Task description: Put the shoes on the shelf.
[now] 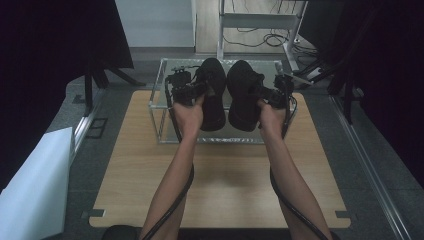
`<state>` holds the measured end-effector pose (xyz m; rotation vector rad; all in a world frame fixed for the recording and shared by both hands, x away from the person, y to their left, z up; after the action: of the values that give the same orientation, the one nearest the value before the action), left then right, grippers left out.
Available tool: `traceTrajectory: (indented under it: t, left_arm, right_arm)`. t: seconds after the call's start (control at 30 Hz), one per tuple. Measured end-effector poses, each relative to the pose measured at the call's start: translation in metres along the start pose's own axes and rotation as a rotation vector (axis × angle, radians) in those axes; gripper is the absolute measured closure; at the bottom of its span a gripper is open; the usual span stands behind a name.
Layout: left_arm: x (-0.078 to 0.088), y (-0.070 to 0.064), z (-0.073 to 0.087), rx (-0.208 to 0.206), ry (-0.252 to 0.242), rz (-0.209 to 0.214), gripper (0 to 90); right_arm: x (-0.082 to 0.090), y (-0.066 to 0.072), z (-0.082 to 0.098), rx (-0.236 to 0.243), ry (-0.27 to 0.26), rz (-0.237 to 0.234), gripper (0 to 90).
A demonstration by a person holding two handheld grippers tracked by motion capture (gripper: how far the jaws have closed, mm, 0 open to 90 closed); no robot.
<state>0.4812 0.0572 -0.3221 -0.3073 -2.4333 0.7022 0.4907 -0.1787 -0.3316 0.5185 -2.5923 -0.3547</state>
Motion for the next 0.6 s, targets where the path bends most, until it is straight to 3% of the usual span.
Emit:
traceTrajectory:
  t: [0.13,0.2,0.37,0.5,0.6]
  left_arm:
    - [-0.003,-0.003,-0.001,-0.011,0.018,0.004,59.6]
    - [-0.004,-0.003,-0.002,-0.002,0.033,0.025,55.1]
    - [-0.002,-0.003,-0.006,0.014,0.041,0.103,44.0]
    - [0.012,-0.006,-0.012,0.015,0.013,0.181,44.7]
    - [0.028,-0.007,-0.017,-0.019,-0.014,0.204,46.7]
  right_arm:
    - [-0.004,0.005,-0.001,0.026,0.004,-0.007,50.7]
    - [-0.007,0.008,-0.001,0.033,0.012,-0.036,44.2]
    - [-0.009,0.007,-0.006,-0.016,-0.001,-0.123,29.3]
    - [-0.001,0.008,-0.014,0.011,-0.032,-0.172,31.0]
    - [0.018,0.005,-0.021,0.038,-0.062,-0.227,32.0]
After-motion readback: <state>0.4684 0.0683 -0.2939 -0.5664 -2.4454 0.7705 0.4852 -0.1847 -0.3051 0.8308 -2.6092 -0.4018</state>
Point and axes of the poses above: each handheld gripper's, and its own axes: x roughly backward along the jaws, z roughly out of its underside, y roughly to its left, the point moved 4 cm from there along -x, roughly forward along the jaws, and after that the axes turned 13 degrees about x, right-handed, at the moved point
